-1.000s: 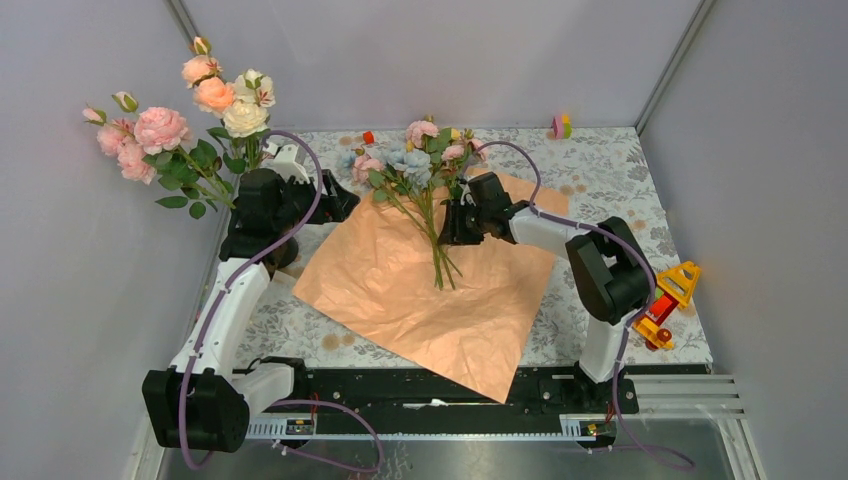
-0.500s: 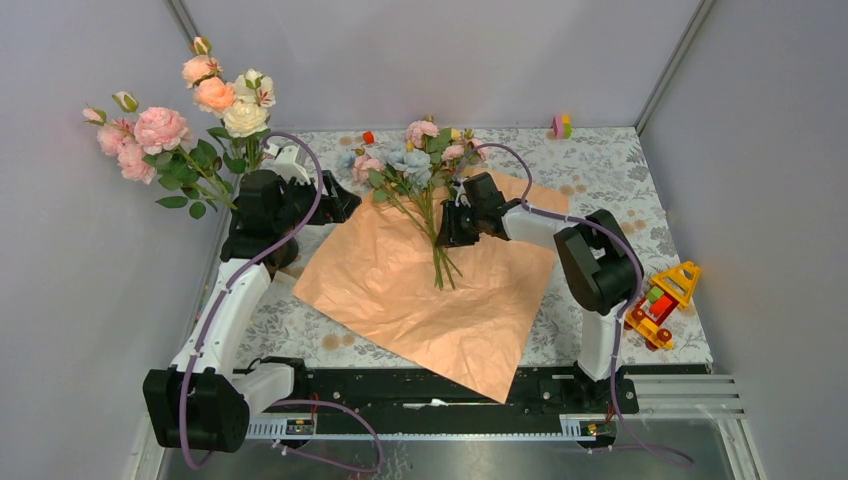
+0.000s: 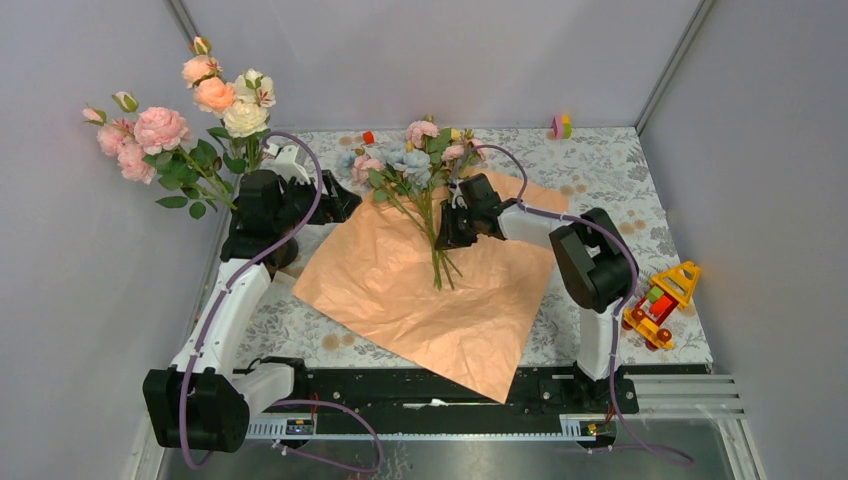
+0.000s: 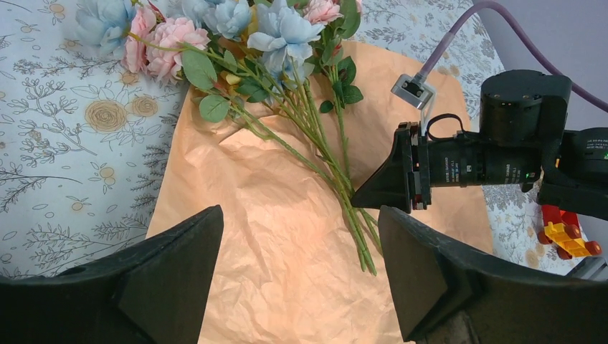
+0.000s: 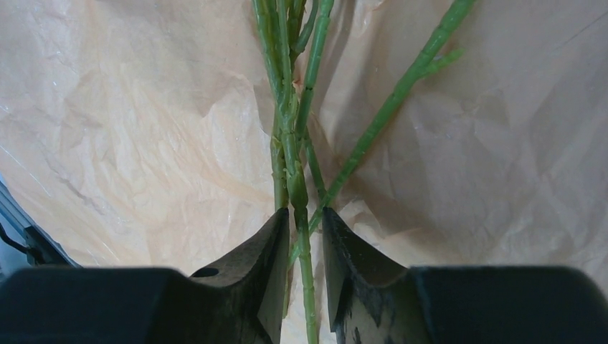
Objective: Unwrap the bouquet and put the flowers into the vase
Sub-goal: Pick up the fake flower from the wrapping paper.
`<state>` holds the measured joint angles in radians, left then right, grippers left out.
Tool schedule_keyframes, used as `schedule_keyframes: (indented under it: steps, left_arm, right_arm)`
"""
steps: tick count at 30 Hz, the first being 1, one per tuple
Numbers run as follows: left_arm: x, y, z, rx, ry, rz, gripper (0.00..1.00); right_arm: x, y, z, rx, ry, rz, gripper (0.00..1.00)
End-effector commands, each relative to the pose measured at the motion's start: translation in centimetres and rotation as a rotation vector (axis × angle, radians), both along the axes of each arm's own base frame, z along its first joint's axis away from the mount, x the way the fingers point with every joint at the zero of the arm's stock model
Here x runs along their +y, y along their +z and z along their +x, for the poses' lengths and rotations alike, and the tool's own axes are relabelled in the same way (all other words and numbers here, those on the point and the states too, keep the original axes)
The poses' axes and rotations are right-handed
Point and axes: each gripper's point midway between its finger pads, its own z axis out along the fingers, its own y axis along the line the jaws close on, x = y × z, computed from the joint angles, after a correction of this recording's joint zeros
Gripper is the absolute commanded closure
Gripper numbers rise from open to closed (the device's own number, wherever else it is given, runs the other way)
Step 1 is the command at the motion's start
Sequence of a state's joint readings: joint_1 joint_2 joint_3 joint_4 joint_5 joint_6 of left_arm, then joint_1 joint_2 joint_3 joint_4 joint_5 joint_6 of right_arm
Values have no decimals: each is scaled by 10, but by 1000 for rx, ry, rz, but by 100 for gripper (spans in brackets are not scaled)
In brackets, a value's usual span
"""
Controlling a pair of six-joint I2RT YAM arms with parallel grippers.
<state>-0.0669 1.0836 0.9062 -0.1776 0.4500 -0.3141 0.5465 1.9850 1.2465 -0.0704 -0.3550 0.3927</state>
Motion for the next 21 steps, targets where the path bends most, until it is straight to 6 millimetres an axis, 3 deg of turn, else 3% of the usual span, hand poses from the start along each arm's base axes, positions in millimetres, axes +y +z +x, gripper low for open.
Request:
schedule_keyframes:
  steps: [1, 12, 14, 21]
  left_arm:
    - [-4, 18, 2, -74, -20, -16, 16]
    - [-5, 16, 3, -70, -23, -22, 16]
    - [-5, 16, 3, -70, -24, -23, 16]
    - [-5, 15, 3, -68, -23, -24, 16]
  right_arm:
    - [6, 1, 7, -39, 10, -24, 70]
    - [6, -7, 6, -87, -2, -132, 73]
    - [4, -8, 6, -99, -10, -159, 78]
    - [3, 12, 5, -146, -24, -152, 85]
